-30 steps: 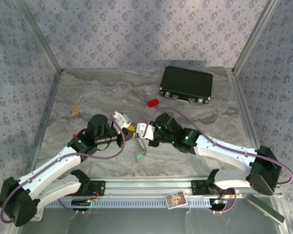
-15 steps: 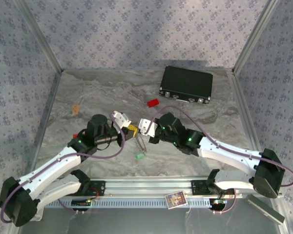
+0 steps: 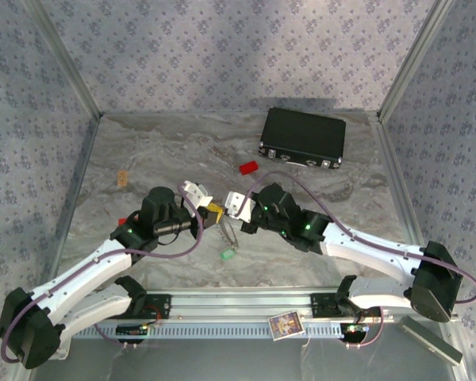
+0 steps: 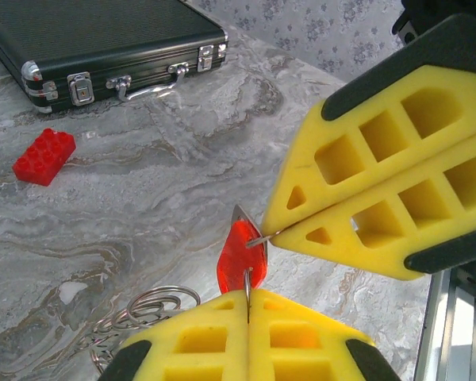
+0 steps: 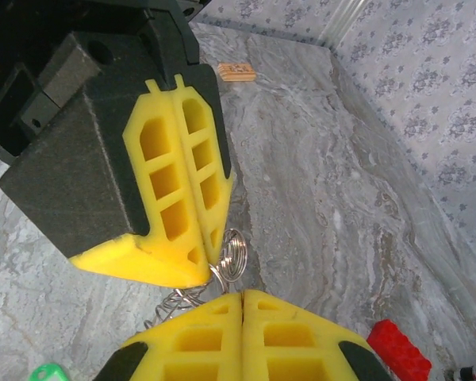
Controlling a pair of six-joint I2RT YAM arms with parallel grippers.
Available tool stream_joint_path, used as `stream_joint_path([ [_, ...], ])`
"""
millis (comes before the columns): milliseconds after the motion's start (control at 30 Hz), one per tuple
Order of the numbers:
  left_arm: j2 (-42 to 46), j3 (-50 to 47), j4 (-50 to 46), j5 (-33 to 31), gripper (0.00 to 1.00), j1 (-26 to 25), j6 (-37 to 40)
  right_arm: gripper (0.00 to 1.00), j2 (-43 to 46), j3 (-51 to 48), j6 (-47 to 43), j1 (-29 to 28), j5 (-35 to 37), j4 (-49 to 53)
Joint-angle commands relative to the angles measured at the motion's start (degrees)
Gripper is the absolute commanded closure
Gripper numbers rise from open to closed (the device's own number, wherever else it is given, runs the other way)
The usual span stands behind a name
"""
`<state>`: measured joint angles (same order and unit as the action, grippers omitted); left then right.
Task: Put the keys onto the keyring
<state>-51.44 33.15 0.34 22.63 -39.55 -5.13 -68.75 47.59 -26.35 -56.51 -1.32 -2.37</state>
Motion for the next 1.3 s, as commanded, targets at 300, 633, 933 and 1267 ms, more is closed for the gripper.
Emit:
stream_joint_path([
  [300,0.97,-0.27,4.49,0.09,1.0,-0.46,-0.77,1.0,-0.59,-0.69,1.65,-0.09,-2.45,-0.7],
  [633,1.08,-0.37,4.63,-0.26,1.0,-0.51,-0.82,1.0,-0.51,-0.72,1.7,-0.07,-4.02,0.06],
  [933,1.04,-0.36,5.02,-0.81,1.0,-0.53,-0.88,1.0,-0.59,-0.57,1.78,-0.08,-5.88,1.4],
  [1267,0.98,-0.36,5.11,-0.12,1.0,-0.44,-0.81,1.0,0.43,-1.77,1.43,0.28,-1.26,-0.92],
])
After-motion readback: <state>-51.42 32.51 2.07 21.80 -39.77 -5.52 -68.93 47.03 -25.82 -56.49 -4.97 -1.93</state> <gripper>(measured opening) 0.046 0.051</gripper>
